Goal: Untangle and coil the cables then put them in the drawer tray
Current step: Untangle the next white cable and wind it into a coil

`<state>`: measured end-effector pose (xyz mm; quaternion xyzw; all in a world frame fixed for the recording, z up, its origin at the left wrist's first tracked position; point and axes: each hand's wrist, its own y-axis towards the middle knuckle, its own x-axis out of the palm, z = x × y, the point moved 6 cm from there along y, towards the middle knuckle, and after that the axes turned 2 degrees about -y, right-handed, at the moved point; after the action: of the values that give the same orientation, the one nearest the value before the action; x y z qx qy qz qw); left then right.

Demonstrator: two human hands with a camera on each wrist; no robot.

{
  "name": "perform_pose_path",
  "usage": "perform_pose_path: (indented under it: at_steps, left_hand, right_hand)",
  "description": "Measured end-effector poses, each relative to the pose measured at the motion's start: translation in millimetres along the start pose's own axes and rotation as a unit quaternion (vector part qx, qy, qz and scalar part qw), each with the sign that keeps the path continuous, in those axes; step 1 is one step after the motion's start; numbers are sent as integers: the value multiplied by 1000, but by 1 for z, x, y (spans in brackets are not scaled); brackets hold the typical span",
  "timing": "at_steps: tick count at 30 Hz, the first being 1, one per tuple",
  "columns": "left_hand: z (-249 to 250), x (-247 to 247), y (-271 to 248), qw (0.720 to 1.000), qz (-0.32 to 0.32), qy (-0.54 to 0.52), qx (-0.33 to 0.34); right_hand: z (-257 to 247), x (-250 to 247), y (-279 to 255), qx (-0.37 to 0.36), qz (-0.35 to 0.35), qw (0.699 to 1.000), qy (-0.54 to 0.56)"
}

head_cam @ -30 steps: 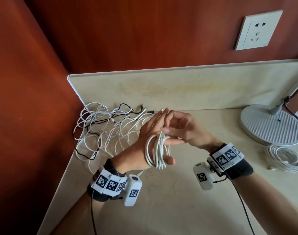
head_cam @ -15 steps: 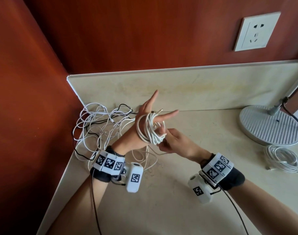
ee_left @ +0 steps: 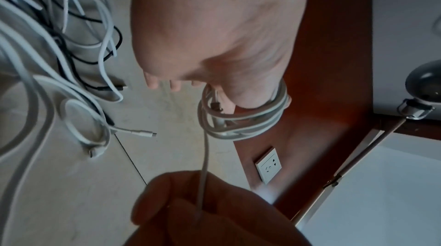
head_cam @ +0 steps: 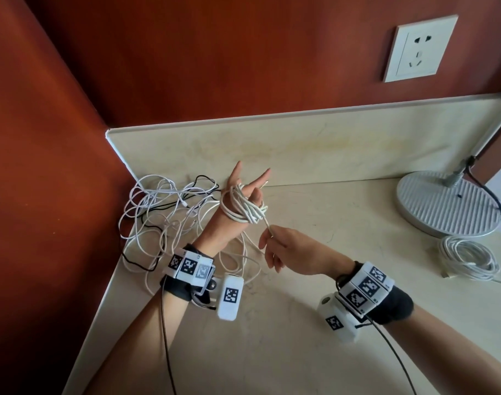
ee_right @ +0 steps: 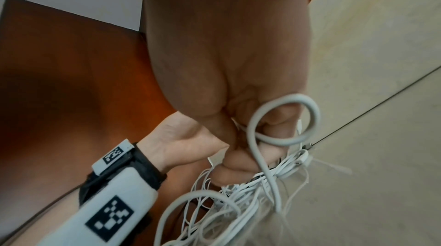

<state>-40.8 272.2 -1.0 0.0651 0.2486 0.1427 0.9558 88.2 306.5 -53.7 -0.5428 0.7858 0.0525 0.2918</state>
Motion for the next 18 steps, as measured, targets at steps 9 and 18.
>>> perform_pose_path:
  at_steps: [9,18]
  left_hand:
    - [-19,-39,14,968,201,-134,-64]
    - [-63,-101,23,946,320,-13,-45]
  right_hand:
    - [3,-22,6,31,61,997,-29]
    - [-6,-48,-6,-67,156,979,-111]
